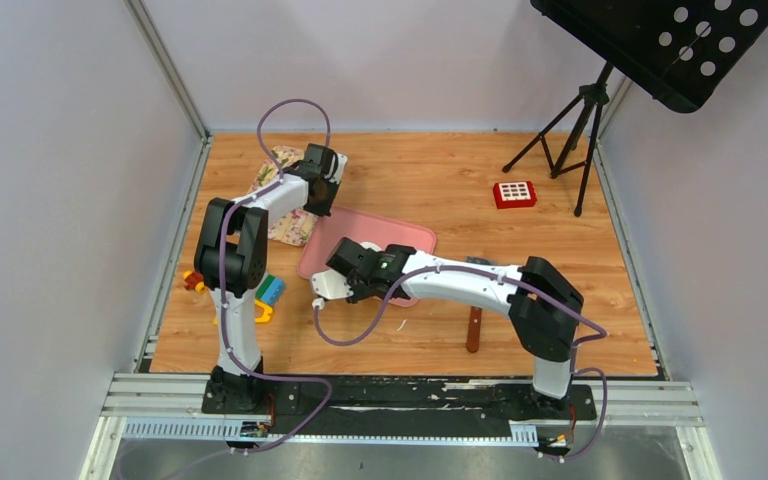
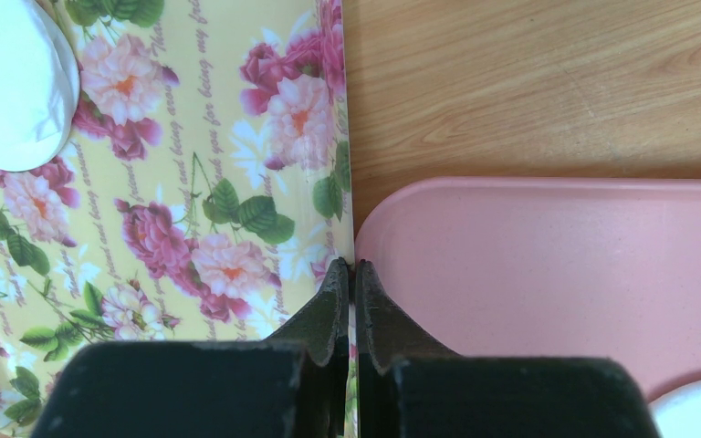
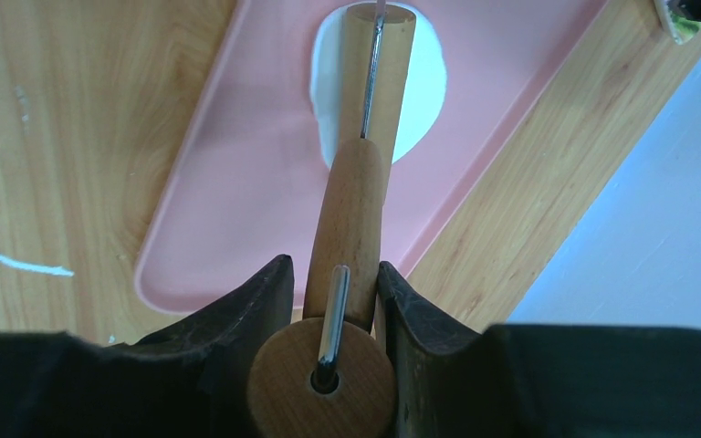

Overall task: Roll out the dumpling wrappers from the dough
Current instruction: Flatten out the dough on the work surface.

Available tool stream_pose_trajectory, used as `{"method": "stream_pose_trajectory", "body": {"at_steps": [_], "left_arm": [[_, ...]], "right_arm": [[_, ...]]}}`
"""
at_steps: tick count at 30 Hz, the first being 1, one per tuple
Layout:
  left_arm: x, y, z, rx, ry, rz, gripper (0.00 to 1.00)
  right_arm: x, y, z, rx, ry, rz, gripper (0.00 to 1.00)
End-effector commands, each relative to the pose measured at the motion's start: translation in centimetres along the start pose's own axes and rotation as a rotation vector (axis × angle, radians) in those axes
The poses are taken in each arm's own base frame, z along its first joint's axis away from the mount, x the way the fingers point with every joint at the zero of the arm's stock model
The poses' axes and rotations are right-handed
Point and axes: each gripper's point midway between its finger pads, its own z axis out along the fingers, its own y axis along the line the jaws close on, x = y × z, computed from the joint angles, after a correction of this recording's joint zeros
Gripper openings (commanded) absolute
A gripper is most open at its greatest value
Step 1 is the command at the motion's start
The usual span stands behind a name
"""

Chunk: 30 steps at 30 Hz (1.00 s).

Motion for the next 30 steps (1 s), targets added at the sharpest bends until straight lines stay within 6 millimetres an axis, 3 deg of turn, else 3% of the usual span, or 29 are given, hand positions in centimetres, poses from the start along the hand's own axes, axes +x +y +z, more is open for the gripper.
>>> {"method": "stream_pose_trajectory", "body": {"at_steps": [1, 7, 13, 23, 30], "left_arm": [[3.5, -0.5, 0.7, 0.015, 0.103, 0.009, 0.0], [3.5, -0.5, 0.7, 0.017, 0.103, 0.007, 0.0], [3.5, -0.5, 0.8, 0.018, 0.104, 0.007, 0.0], [3.4, -0.5, 0.8, 0.016, 0.102, 0.006, 0.0], [3.5, -0.5, 0.7, 0.015, 0.103, 0.007, 0.0]], "right_arm": [[4.0, 7.3, 5.1, -0.303, 0.127, 0.018, 0.0], [4.5, 5.6, 6.1, -0.263, 0.14, 0.037, 0.0], [4.7, 5.9, 6.9, -0.278, 0.135, 0.042, 0.0], [5.5, 11.7, 3.0, -0.458, 0.121, -0.047, 0.0], [5.9, 14.1, 1.8, -0.526, 0.129, -0.064, 0.0]]}}
